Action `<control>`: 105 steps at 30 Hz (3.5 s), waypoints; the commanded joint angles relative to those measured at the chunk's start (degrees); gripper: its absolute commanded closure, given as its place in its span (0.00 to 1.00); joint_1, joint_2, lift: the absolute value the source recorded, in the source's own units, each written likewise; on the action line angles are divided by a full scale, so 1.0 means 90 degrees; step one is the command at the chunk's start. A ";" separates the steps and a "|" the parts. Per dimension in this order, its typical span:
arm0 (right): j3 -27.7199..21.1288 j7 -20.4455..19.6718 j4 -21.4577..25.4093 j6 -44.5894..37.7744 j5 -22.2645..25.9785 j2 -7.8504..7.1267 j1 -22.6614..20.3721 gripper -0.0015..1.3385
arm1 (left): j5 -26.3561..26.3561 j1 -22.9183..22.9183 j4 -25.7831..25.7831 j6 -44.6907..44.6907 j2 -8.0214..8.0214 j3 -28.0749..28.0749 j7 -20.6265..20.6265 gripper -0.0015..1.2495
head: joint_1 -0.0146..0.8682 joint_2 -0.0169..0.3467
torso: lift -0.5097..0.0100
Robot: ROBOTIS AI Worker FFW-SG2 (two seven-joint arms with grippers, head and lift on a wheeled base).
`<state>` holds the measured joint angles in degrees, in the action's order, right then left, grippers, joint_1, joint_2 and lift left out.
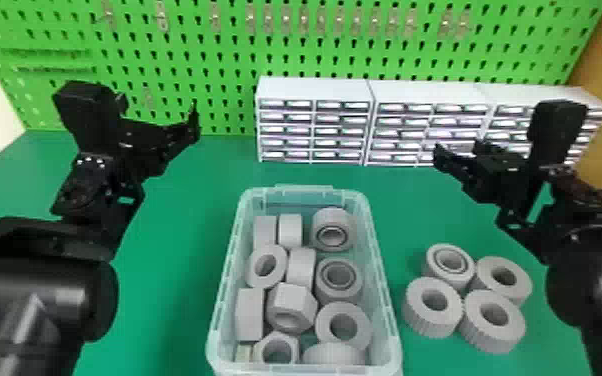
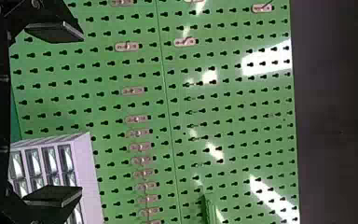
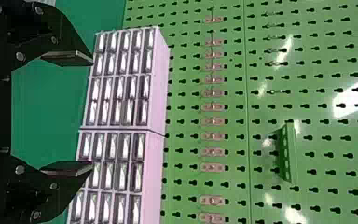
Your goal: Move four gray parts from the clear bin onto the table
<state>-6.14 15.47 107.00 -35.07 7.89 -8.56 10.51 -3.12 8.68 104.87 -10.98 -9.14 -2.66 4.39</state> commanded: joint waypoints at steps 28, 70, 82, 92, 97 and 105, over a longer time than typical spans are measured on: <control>0.0136 0.0000 -0.0005 0.0000 0.0042 0.0082 0.0102 0.35 | 0.0219 -0.0066 0.0057 0.0000 0.0137 0.0100 -0.0009 0.10 | 0.79 0.12 | 0.89; 0.0175 -0.0009 -0.0053 0.0000 -0.0105 0.0140 0.0151 0.35 | 0.0258 -0.0105 0.0164 0.0000 0.0049 0.0149 -0.0009 0.10 | 0.79 0.12 | 0.89; 0.0126 0.0000 -0.0053 0.0058 -0.0085 0.0150 0.0160 0.35 | 0.0239 -0.0115 0.0164 0.0000 0.0078 0.0139 -0.0038 0.10 | 0.79 0.12 | 0.89; 0.0185 -0.0009 -0.0053 0.0068 -0.0066 0.0131 0.0199 0.35 | 0.0200 -0.0115 0.0164 0.0000 0.0078 0.0110 -0.0068 0.10 | 0.79 0.12 | 0.89; 0.0272 -0.0009 -0.0053 0.0068 -0.0105 0.0092 0.0219 0.35 | 0.0200 -0.0095 0.0164 0.0000 0.0078 0.0100 -0.0068 0.10 | 0.79 0.12 | 0.89; 0.0243 -0.0009 -0.0053 0.0068 -0.0115 0.0101 0.0229 0.35 | 0.0180 -0.0125 0.0164 0.0000 0.0078 0.0090 -0.0068 0.10 | 0.79 0.12 | 0.89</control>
<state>-3.83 15.39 106.52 -34.45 6.87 -7.72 12.54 -1.46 7.78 106.35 -10.99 -8.44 -1.94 3.78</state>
